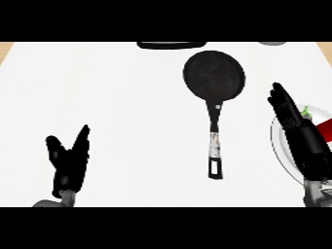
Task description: Pick the eggplant from the plate and place it in the pan
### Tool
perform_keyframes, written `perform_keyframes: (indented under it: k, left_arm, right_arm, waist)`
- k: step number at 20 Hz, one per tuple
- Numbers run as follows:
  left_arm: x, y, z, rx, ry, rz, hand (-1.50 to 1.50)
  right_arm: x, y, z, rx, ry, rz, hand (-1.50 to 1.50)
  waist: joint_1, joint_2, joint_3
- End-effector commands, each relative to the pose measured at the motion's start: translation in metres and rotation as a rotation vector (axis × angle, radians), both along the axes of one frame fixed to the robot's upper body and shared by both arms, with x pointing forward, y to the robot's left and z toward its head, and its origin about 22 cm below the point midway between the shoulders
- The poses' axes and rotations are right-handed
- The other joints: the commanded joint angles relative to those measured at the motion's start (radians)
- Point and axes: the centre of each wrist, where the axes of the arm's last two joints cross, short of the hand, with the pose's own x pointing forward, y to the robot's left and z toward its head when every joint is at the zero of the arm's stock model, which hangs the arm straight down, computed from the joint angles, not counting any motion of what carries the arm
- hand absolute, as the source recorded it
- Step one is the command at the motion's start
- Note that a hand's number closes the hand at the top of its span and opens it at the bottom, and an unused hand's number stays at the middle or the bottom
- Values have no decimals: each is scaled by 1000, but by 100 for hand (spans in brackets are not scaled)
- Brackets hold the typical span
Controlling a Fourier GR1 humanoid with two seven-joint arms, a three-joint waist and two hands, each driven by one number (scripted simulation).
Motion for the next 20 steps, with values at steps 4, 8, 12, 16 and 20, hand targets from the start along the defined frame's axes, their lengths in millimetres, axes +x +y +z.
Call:
perform_keyframes:
  k: [4, 8, 12, 16, 20]
  left_arm:
    - [-1, -1, 4, -5, -90, 10, 0]
    - [7, -10, 16, -50, -133, 0, 0]
    - [-1, 0, 15, -46, -139, 30, 0]
    - [-17, -1, 6, -65, -124, 30, 0]
    - [-10, -16, 2, -53, -130, 15, 0]
  right_arm:
    - [7, -88, -27, 169, 476, -396, 150]
    - [1, -145, -24, -136, 759, -641, 150]
    - [22, -92, 21, -308, 686, -642, -150]
    - [43, -65, 42, -453, 731, -689, -150]
    - [73, -71, 65, -582, 825, -705, -150]
  waist:
    - [52, 8, -8]
    - [77, 6, -14]
    - [44, -13, -10]
    - [55, -10, -9]
    - [53, -5, -8]
